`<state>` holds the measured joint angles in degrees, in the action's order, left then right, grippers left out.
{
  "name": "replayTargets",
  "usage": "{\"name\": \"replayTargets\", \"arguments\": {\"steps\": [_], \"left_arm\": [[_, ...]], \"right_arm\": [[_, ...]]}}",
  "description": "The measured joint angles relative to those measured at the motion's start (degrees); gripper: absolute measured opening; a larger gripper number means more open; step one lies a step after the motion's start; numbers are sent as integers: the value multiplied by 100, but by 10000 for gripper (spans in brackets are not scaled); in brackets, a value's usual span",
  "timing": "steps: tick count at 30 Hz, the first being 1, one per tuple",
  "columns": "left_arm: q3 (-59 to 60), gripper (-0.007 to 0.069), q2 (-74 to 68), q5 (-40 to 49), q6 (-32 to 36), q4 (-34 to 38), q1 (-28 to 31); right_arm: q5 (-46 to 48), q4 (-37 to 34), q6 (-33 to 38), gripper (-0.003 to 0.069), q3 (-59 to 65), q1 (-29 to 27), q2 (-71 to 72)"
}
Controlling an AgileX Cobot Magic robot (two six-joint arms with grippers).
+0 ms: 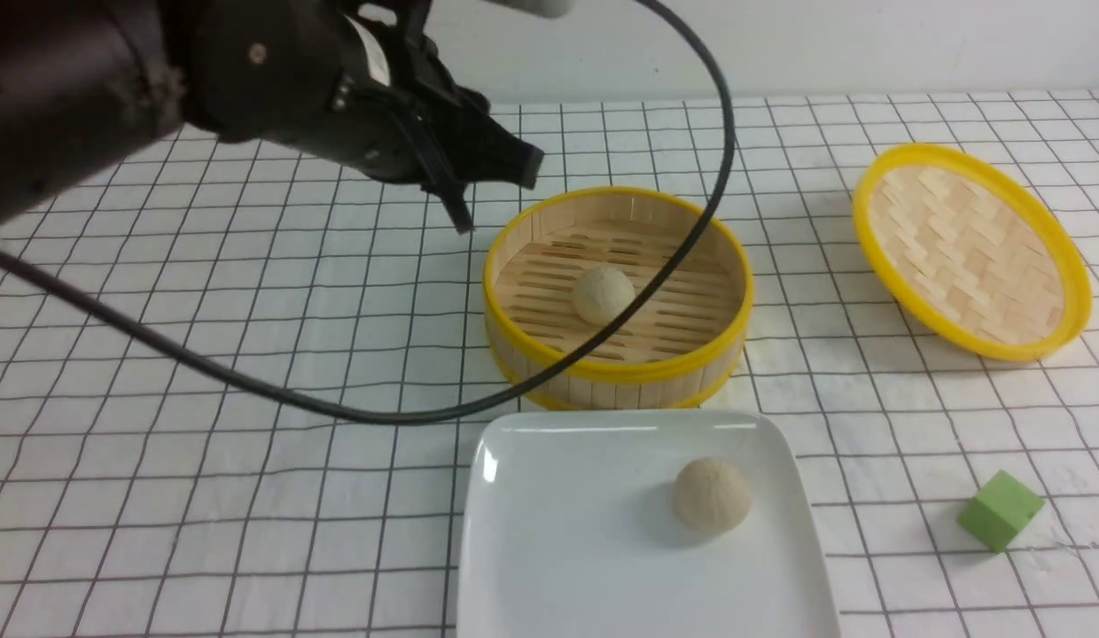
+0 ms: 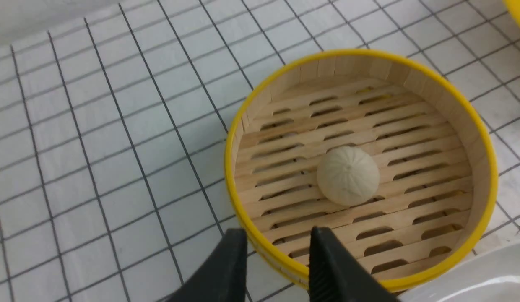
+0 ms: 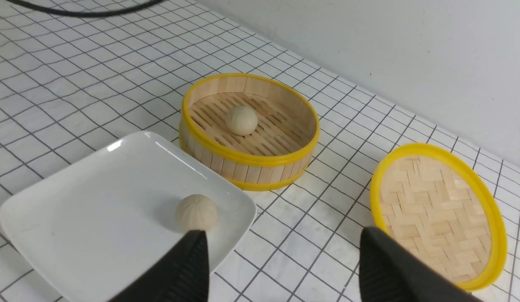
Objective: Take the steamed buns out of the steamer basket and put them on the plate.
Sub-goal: Use the left arm to grab the steamed stuffed bun that is closest to it
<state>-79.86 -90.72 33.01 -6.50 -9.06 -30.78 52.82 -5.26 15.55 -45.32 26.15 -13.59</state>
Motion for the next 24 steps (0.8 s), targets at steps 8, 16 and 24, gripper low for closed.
{"name": "replayTargets", "arguments": {"steps": [8, 16, 24], "left_arm": [[-579, 242, -923, 0, -75, -89, 0], [-1701, 242, -1989, 542, -75, -103, 0], [-2232, 242, -2702, 849, 16, 510, 0]], "right_arm": [[129, 2, 0, 474, 0, 0, 0], [147, 26, 0, 474, 0, 0, 0], [160, 193, 0, 474, 82, 0, 5]]}}
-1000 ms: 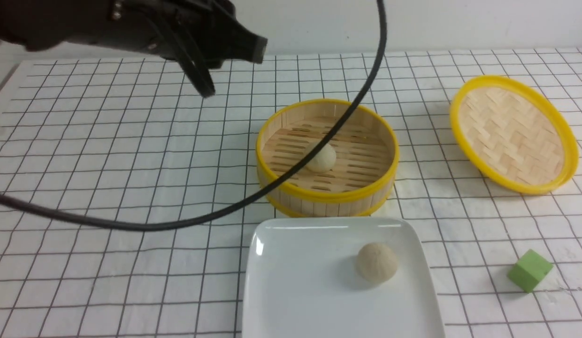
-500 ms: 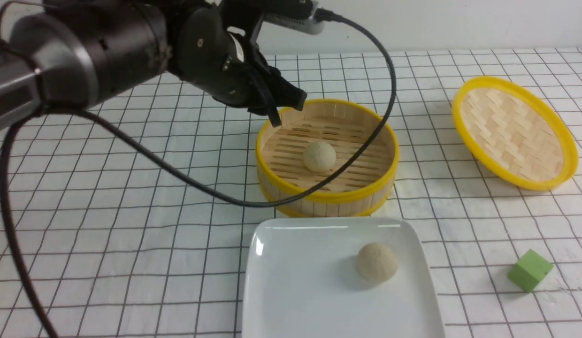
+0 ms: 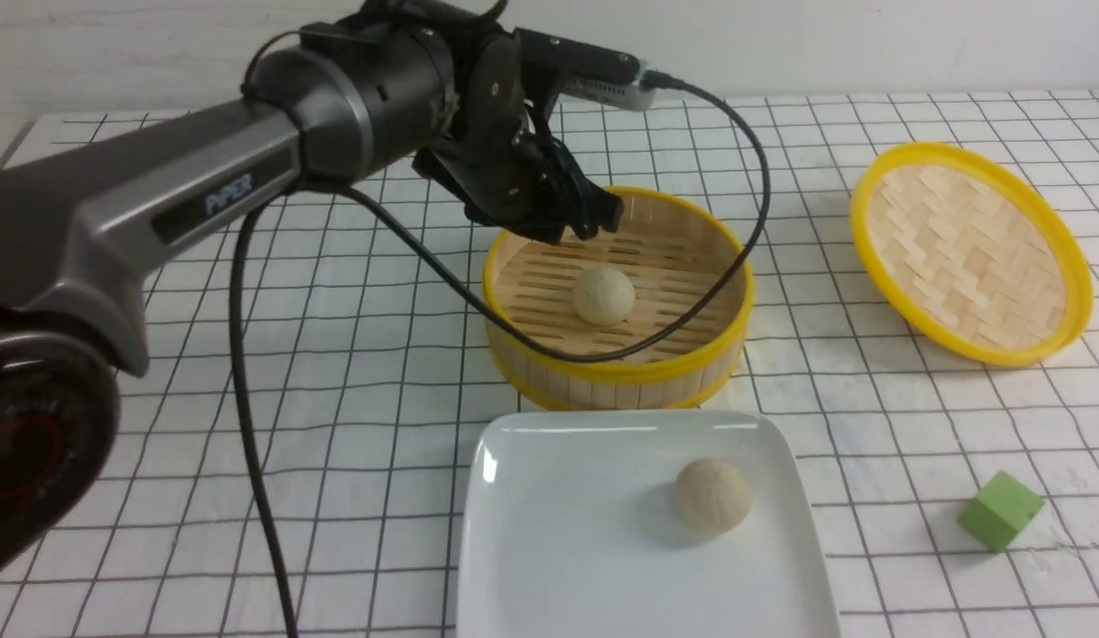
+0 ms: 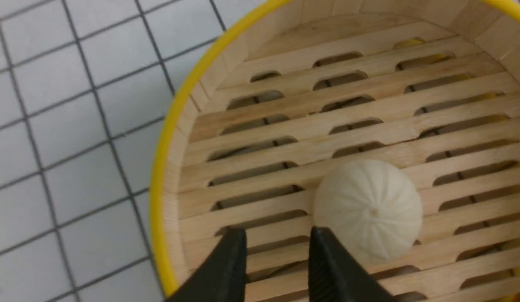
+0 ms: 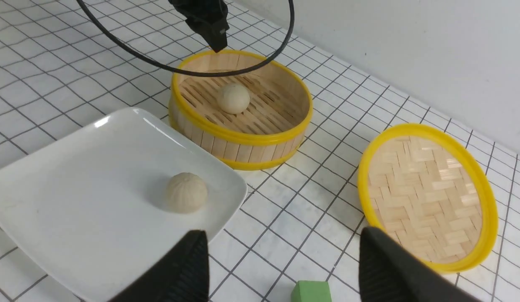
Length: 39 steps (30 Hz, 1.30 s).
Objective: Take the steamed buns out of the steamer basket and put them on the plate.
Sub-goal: Use the left arm to grab the steamed stuffed bun that is closest to it
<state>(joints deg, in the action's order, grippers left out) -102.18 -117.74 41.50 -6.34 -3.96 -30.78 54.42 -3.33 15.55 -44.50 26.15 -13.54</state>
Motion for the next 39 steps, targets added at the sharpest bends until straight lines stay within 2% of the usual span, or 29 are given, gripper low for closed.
{"name": "replayTargets", "arguments": {"steps": [6, 10, 18, 32, 36, 37, 39], "left_arm": [[-24, 242, -326, -38, 859, 1030, 0], [-24, 242, -438, -132, 1196, 1385, 0], [-31, 242, -517, -474, 1577, 1444, 0], [-66, 239, -742, -614, 1626, 1449, 0], [-68, 186, -748, -602, 1626, 1449, 0], [-68, 104, -748, -548, 1626, 1449, 0], [-68, 41, -748, -502, 1630, 1449, 0]], "right_arm": [[6, 5, 0, 474, 102, 0, 1], [6, 5, 0, 474, 165, 0, 6], [12, 5, 0, 474, 192, 0, 6], [6, 5, 0, 474, 192, 0, 6], [6, 5, 0, 474, 192, 0, 6], [6, 5, 0, 474, 192, 0, 6], [1, 6, 0, 474, 192, 0, 6]]}}
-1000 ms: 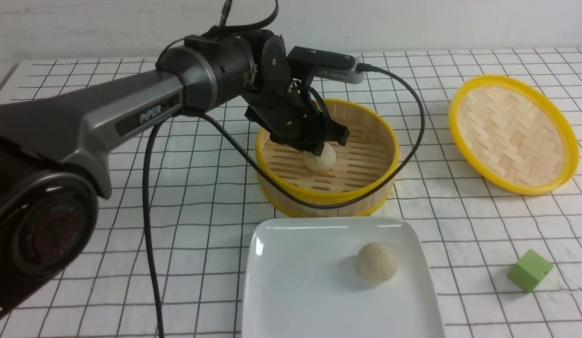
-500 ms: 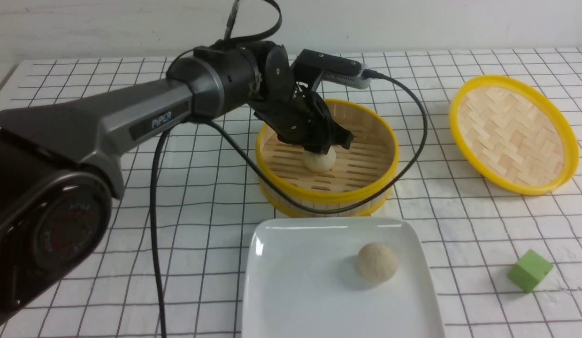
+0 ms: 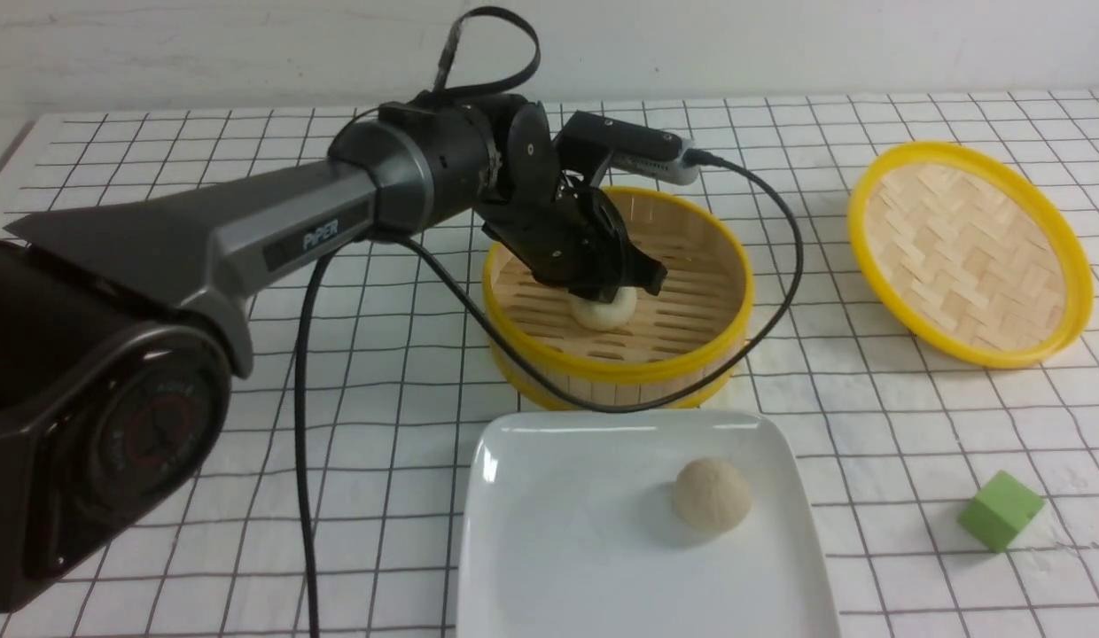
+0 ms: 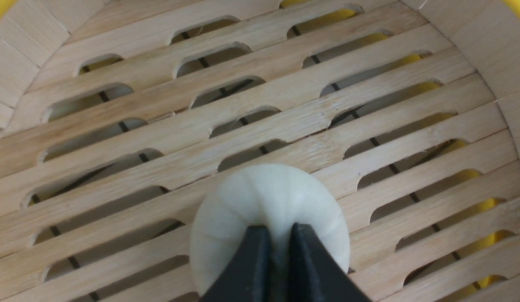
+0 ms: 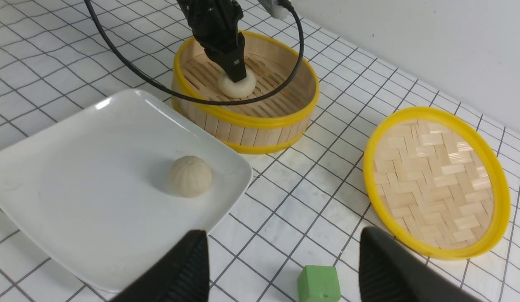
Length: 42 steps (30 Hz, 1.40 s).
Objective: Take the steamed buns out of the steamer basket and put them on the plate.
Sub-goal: Use the left arm to grab the steamed stuffed bun that is closest to it, then use the left arm to put the steamed stuffed bun into the plate
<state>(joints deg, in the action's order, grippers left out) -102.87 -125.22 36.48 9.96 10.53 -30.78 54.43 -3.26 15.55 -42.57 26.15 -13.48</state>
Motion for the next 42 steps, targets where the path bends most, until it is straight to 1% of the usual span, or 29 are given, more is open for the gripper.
{"name": "replayTargets", "arguments": {"steps": [2, 7, 16, 19, 21, 24, 27, 29, 30, 31, 32, 35, 37, 39, 40, 42], "left_arm": [[0, 24, 13, 43, 0, 0, 0], [0, 21, 271, 163, 46, -6, 0], [0, 21, 1788, 301, 37, -157, 0], [0, 21, 2369, 782, -217, -329, 0], [0, 21, 2576, 1204, -388, -410, 0], [0, 21, 2718, 1625, -472, -411, -23], [0, 22, 2882, 2309, -511, -185, -210], [0, 22, 2917, 2524, -546, -110, -316], [0, 22, 2930, 2767, -631, -44, -520], [0, 22, 2930, 2788, -631, -44, -520], [52, 22, 2930, 2831, -674, -20, -693], [273, 22, 2930, 2836, -791, -16, -964], [433, 22, 2930, 2836, -837, -16, -1053], [923, 22, 2930, 2753, -912, -21, -1189], [968, 22, 2930, 2753, -911, -21, -1197], [1540, 22, 2930, 2463, -927, -21, -1300]], "right_arm": [[-9, 33, 0, 474, 0, 0, 0], [-9, 97, 0, 474, 0, 0, 0], [-28, 122, 0, 461, 0, 0, 0], [-93, 122, 0, 452, 0, 0, 0], [-130, 122, 0, 448, 0, 0, 0], [-144, 122, 0, 445, 0, 0, 0], [-144, 134, 0, 442, 0, 0, 0], [-144, 146, 0, 442, 0, 0, 0], [-144, 147, 0, 442, 0, 0, 0], [-144, 147, 0, 442, 0, 0, 0], [-144, 154, 0, 442, 0, 0, 0], [-144, 166, 0, 442, 0, 0, 0], [-137, 166, 0, 442, 0, 0, 0], [-104, 166, 0, 442, 0, 0, 0], [-98, 166, 0, 442, 0, 0, 0], [-49, 166, 0, 442, 0, 0, 0]]}}
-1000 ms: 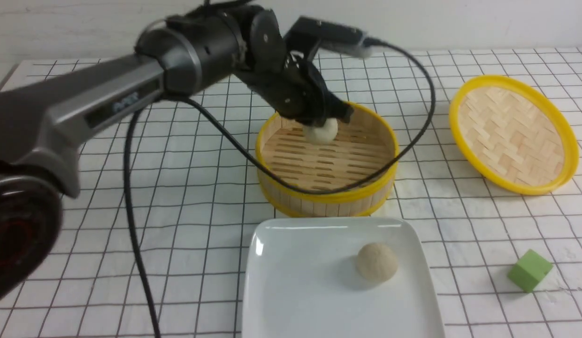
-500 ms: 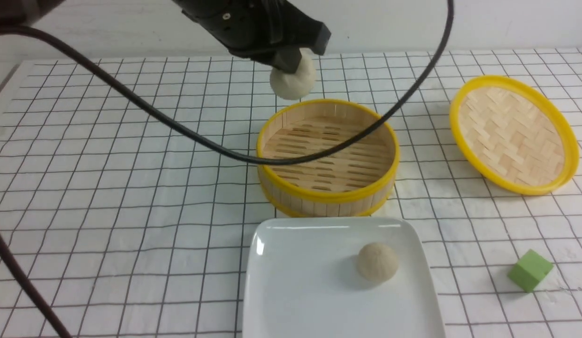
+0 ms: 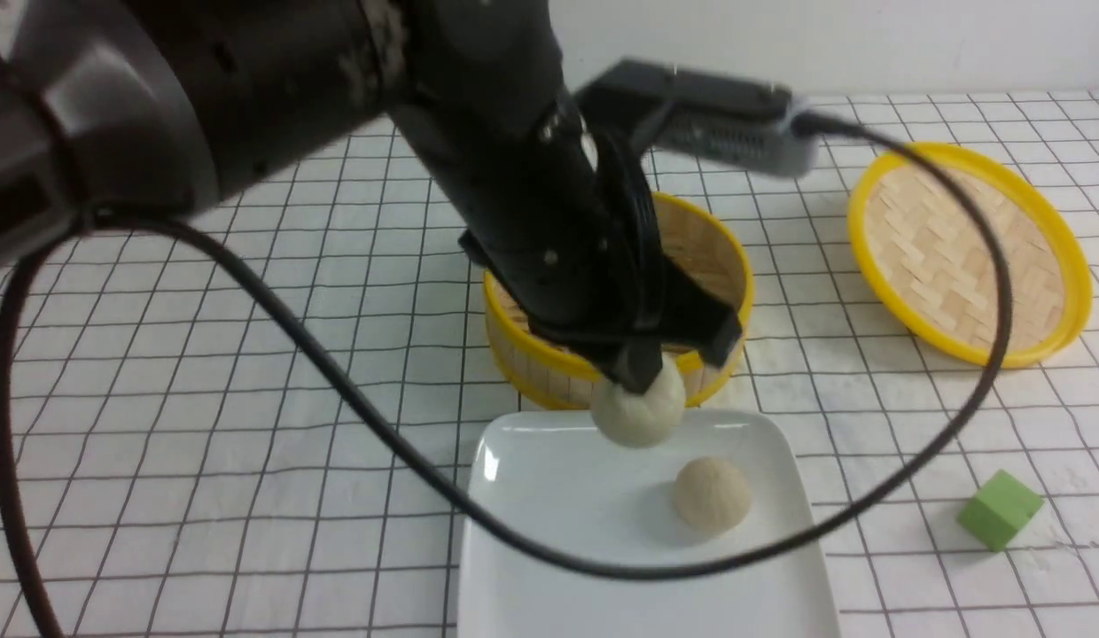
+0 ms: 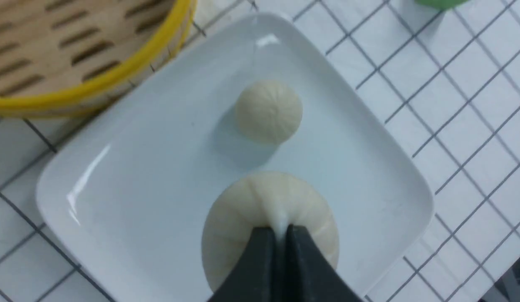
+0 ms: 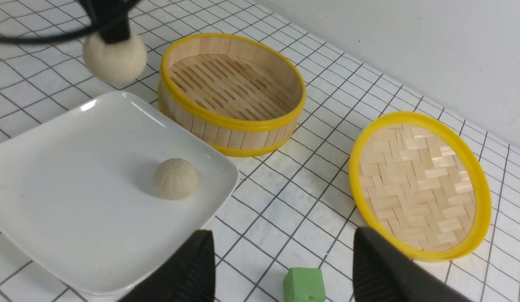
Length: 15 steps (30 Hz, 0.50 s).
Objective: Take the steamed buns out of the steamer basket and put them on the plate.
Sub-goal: Use the left arm to put the steamed stuffed bun into the plate
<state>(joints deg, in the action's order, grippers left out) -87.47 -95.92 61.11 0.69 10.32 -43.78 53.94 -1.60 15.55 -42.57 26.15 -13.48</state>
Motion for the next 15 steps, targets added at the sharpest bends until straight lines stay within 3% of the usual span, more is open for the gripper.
{"name": "replayTargets", "arguments": {"steps": [8, 15], "left_arm": [[1675, 22, 0, -1442, 272, 60, -168], [2076, 22, -77, -2446, 358, -286, -168]], "right_arm": [[187, 17, 0, 442, 0, 0, 0], [187, 21, 0, 442, 0, 0, 0]]}}
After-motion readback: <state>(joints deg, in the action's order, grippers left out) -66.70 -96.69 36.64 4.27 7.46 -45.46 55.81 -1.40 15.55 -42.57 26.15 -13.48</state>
